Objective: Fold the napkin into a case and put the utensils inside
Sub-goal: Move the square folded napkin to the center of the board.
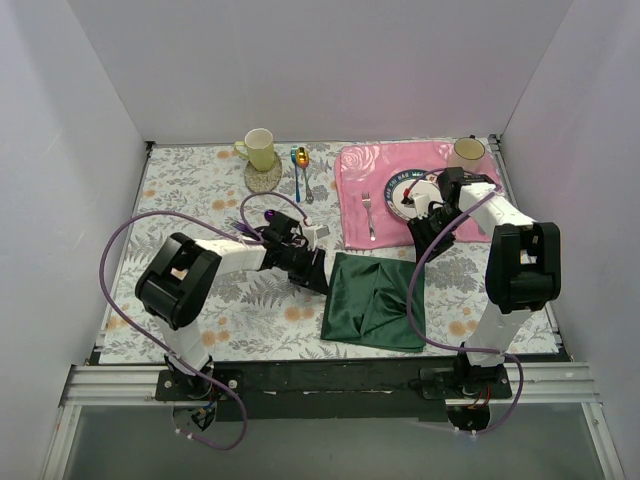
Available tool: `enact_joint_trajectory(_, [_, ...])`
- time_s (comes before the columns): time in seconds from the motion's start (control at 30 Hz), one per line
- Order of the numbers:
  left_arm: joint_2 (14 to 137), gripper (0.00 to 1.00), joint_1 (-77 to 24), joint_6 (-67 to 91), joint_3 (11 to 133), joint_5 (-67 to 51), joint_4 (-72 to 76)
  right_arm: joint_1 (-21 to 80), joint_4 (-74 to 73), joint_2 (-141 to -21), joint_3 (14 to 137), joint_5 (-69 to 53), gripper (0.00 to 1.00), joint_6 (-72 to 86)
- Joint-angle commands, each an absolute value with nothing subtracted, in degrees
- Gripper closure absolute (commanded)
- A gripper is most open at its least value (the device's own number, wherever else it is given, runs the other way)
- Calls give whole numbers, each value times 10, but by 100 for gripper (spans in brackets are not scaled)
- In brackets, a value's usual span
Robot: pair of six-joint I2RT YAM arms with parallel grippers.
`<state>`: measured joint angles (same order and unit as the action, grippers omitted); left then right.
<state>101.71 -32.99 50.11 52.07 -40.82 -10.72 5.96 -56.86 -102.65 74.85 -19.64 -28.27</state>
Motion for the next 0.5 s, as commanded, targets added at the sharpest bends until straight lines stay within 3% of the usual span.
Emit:
enact_joint_trajectory(0.0, [1032, 64, -330, 534, 517, -438, -50, 60, -572, -1024, 753, -200, 54, -288])
enact_joint_trajectory(0.33, [1061, 74, -330, 570, 509, -451, -19, 59, -571, -1027, 758, -201, 55, -285])
enact_joint_trajectory(0.47, [1056, 86, -330, 573, 501, -446, -19, 59, -571, -1028, 758, -204, 55, -281])
